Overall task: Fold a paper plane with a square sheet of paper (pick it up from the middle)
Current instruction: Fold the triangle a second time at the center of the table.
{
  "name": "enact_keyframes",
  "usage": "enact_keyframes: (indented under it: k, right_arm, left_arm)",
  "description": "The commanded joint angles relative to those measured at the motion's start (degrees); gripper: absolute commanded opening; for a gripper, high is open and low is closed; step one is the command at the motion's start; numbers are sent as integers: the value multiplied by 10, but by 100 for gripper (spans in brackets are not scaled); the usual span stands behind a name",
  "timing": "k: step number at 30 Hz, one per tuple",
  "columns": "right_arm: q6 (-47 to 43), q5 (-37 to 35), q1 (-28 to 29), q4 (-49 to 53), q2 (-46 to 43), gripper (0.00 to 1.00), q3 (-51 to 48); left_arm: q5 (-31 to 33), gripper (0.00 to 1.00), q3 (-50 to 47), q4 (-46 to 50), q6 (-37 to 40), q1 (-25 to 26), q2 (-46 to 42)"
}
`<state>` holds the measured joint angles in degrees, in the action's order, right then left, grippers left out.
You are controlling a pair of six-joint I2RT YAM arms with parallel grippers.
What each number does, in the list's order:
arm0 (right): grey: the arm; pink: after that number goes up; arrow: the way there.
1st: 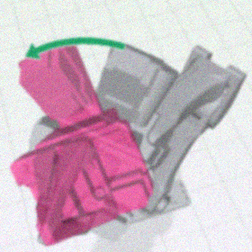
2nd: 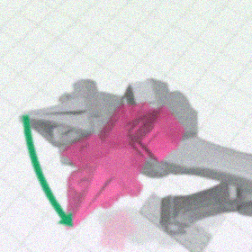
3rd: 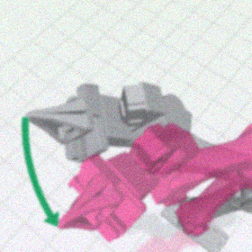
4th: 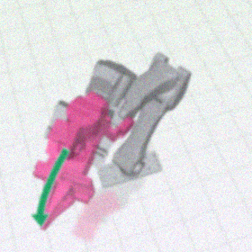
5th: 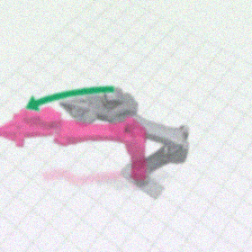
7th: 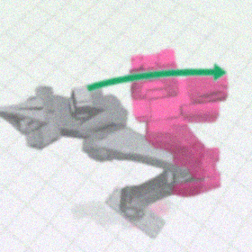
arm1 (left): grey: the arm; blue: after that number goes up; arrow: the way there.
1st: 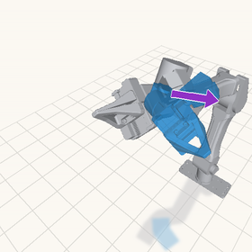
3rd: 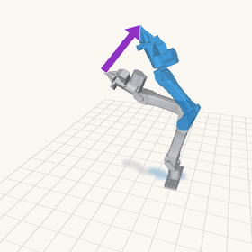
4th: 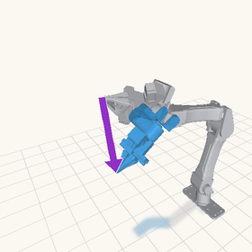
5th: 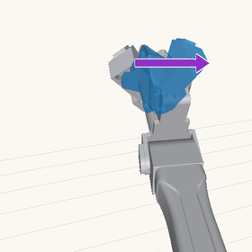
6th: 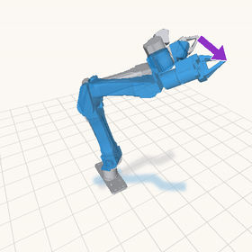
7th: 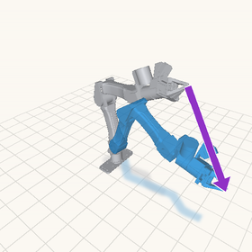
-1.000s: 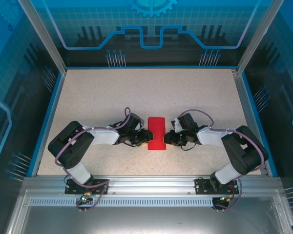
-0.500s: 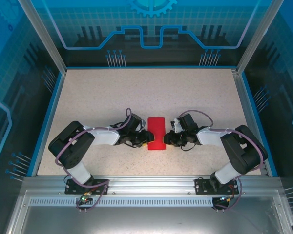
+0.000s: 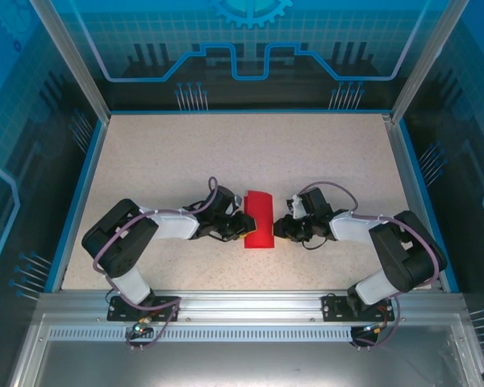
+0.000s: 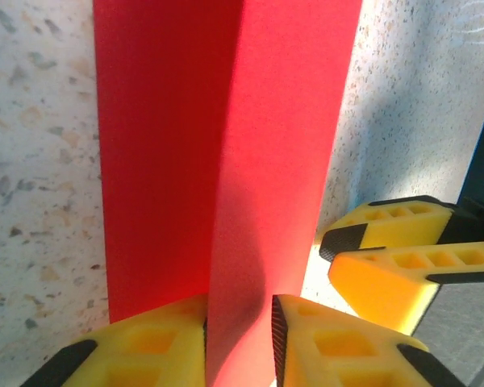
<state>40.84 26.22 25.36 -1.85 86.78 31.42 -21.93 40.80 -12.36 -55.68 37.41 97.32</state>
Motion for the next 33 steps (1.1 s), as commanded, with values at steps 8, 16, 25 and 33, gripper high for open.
enact_keyframes:
  k: [8, 16, 25, 33]
  right_arm:
    - [-1, 8, -10, 14, -31, 29, -3]
    - [-20, -95, -18, 141, -156, 32, 7]
    - [-9, -148, -22, 191, -264, 36, 5]
    - [-8, -143, -22, 194, -299, 38, -5]
  left_arm:
    - [-15, 0, 49, 40, 26, -1, -6]
    - [17, 0, 124, 251, 146, -34, -123]
    - [56, 2, 296, 507, 317, -38, -154]
    - [36, 2, 279, 481, 323, -37, -88]
